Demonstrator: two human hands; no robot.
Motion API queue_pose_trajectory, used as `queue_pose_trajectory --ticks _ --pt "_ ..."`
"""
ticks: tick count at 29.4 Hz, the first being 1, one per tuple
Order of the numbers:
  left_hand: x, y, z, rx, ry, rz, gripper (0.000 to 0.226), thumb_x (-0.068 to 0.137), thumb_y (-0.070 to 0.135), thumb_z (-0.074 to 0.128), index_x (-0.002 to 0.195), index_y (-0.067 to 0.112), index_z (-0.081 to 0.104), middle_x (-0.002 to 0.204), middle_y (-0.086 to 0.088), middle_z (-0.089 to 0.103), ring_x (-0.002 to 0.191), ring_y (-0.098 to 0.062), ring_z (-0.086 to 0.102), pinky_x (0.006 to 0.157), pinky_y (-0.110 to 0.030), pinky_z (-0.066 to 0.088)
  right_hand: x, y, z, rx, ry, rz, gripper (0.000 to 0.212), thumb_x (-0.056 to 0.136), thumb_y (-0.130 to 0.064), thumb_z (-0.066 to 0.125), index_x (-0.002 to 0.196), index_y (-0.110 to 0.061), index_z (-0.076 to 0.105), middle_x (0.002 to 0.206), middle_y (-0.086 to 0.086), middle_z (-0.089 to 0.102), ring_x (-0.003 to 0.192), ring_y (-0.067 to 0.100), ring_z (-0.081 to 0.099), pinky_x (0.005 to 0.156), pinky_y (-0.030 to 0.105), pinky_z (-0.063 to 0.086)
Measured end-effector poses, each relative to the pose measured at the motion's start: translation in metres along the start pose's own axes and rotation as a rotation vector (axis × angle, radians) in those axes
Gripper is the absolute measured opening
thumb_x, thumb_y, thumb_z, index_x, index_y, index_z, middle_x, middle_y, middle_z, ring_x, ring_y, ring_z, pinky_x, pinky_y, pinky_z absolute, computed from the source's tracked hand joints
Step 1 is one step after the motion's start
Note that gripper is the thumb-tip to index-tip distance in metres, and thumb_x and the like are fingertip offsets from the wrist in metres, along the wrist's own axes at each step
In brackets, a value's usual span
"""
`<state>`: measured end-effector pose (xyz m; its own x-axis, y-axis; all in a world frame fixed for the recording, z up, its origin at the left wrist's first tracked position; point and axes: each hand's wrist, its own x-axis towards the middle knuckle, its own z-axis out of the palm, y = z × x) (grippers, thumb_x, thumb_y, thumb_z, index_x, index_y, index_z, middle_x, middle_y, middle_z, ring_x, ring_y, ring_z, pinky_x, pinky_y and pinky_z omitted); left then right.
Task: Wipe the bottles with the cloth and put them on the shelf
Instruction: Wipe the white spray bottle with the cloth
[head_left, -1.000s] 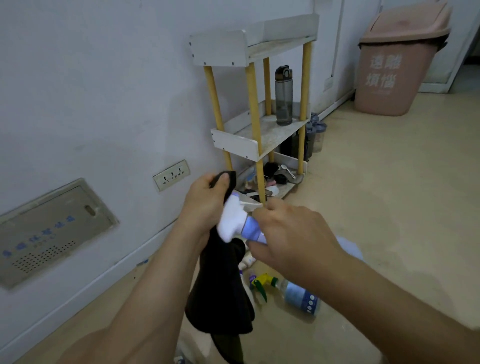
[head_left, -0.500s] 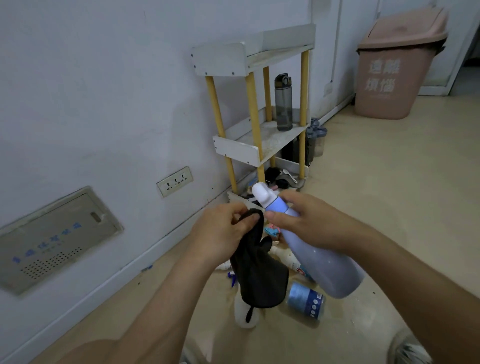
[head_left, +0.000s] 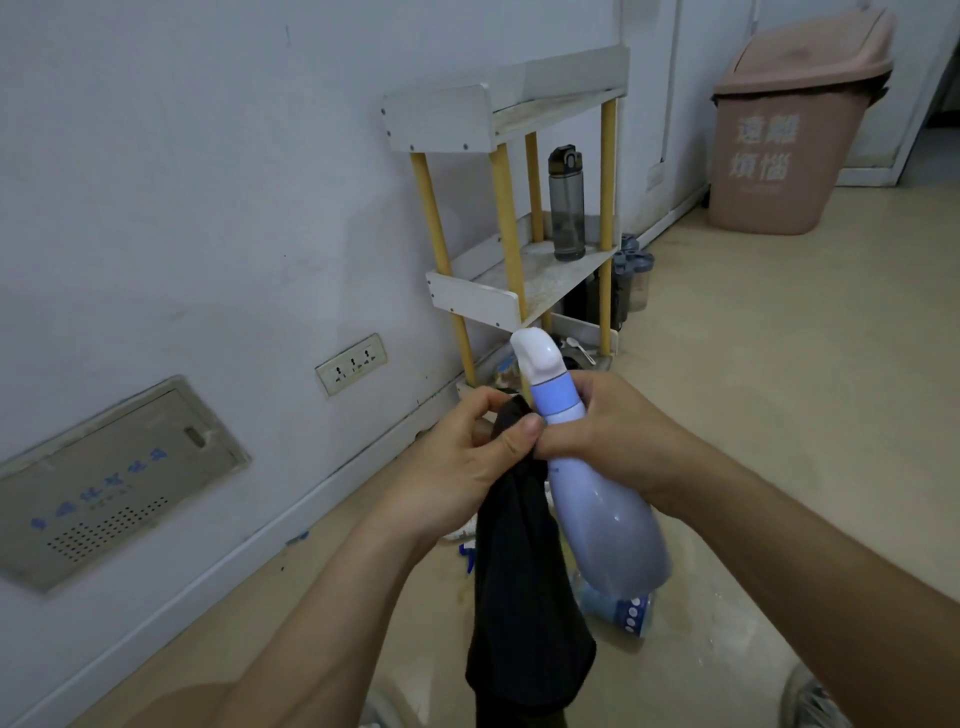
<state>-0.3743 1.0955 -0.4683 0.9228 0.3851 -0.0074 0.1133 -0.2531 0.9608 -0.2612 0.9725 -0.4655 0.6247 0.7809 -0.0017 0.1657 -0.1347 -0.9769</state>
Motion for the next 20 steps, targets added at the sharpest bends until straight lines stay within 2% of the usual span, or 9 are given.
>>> queue_pose_trajectory --ticks 2,4,5,6,8,11,12,16,20 --pt "0.001 -0.003 0.000 -0.024 -0.013 -0.040 0.046 0.082 0.053 0.067 0.111 0.018 0.062 0.103 -0.007 0.074 0.099 -0.023 0.070 0.094 -0.045 0.053 -0.001 -0.003 0.000 -0.083 0.040 -0.051 0.026 0.065 -0.012 0.077 0.083 0.000 0.061 0.067 0.003 0.054 0.062 0.012 0.049 0.061 0.029 0.040" --pt "-0.001 0.000 -0.003 -0.060 -0.075 -0.070 0.034 0.084 0.049 0.067 0.100 0.019 0.069 0.084 -0.002 0.073 0.074 -0.019 0.069 0.070 -0.035 0.056 -0.001 -0.008 -0.003 -0.176 0.083 -0.115 0.017 0.068 -0.006 0.076 0.079 -0.003 0.063 0.066 0.001 0.055 0.060 0.010 0.047 0.060 0.026 0.039" --pt "-0.004 0.003 -0.005 -0.047 -0.114 -0.079 0.025 0.082 0.047 0.065 0.086 0.023 0.072 0.066 0.004 0.064 0.056 -0.015 0.056 0.054 -0.028 0.045 -0.001 -0.011 -0.007 -0.216 0.112 -0.132 0.014 0.069 -0.004 0.075 0.078 -0.006 0.065 0.066 0.000 0.056 0.060 0.009 0.048 0.060 0.026 0.040" --pt "-0.006 0.003 -0.007 -0.019 -0.135 -0.084 0.021 0.081 0.045 0.065 0.074 0.027 0.071 0.057 0.007 0.051 0.051 -0.013 0.041 0.050 -0.026 0.034 -0.001 -0.014 -0.012 -0.242 0.140 -0.137 0.013 0.069 -0.003 0.074 0.077 -0.009 0.066 0.065 -0.002 0.057 0.060 0.007 0.049 0.059 0.024 0.040" --pt "-0.006 -0.001 -0.009 0.077 -0.138 -0.051 0.024 0.079 0.048 0.070 0.066 0.028 0.069 0.059 0.004 0.046 0.060 -0.015 0.039 0.060 -0.032 0.036 -0.005 -0.020 -0.020 -0.249 0.120 -0.139 0.014 0.069 -0.003 0.074 0.072 -0.015 0.066 0.060 -0.010 0.057 0.055 0.002 0.050 0.054 0.016 0.041" --pt "-0.007 -0.003 -0.007 0.051 -0.168 -0.034 0.044 0.074 0.047 0.079 0.087 0.006 0.065 0.086 -0.026 0.060 0.082 -0.023 0.053 0.084 -0.057 0.047 -0.010 -0.026 -0.021 -0.235 0.050 -0.176 0.018 0.068 0.000 0.073 0.067 -0.017 0.066 0.056 -0.011 0.057 0.053 -0.001 0.050 0.051 0.009 0.040" --pt "-0.006 -0.004 -0.005 0.049 -0.186 -0.047 0.046 0.075 0.042 0.078 0.093 0.003 0.063 0.093 -0.027 0.062 0.086 -0.024 0.056 0.088 -0.058 0.047 -0.010 -0.025 -0.021 -0.249 0.066 -0.184 0.017 0.069 -0.001 0.073 0.067 -0.016 0.066 0.056 -0.010 0.057 0.053 -0.001 0.050 0.050 0.009 0.039" --pt "0.002 -0.008 -0.006 0.184 -0.062 -0.015 0.018 0.081 0.018 0.078 0.080 0.023 0.062 0.067 0.007 0.064 0.070 -0.013 0.061 0.073 -0.037 0.049 -0.005 -0.020 -0.029 -0.377 0.166 -0.225 0.011 0.071 -0.004 0.073 0.073 0.000 0.062 0.058 0.000 0.050 0.050 0.005 0.040 0.048 0.016 0.032" --pt "-0.001 -0.007 -0.016 0.302 -0.140 -0.046 0.009 0.090 0.020 0.069 0.093 0.027 0.075 0.079 0.005 0.073 0.080 -0.014 0.069 0.082 -0.037 0.054 -0.006 -0.022 -0.046 -0.530 0.296 -0.286 0.017 0.073 -0.007 0.072 0.069 0.000 0.057 0.055 0.002 0.045 0.050 0.011 0.035 0.047 0.018 0.031"
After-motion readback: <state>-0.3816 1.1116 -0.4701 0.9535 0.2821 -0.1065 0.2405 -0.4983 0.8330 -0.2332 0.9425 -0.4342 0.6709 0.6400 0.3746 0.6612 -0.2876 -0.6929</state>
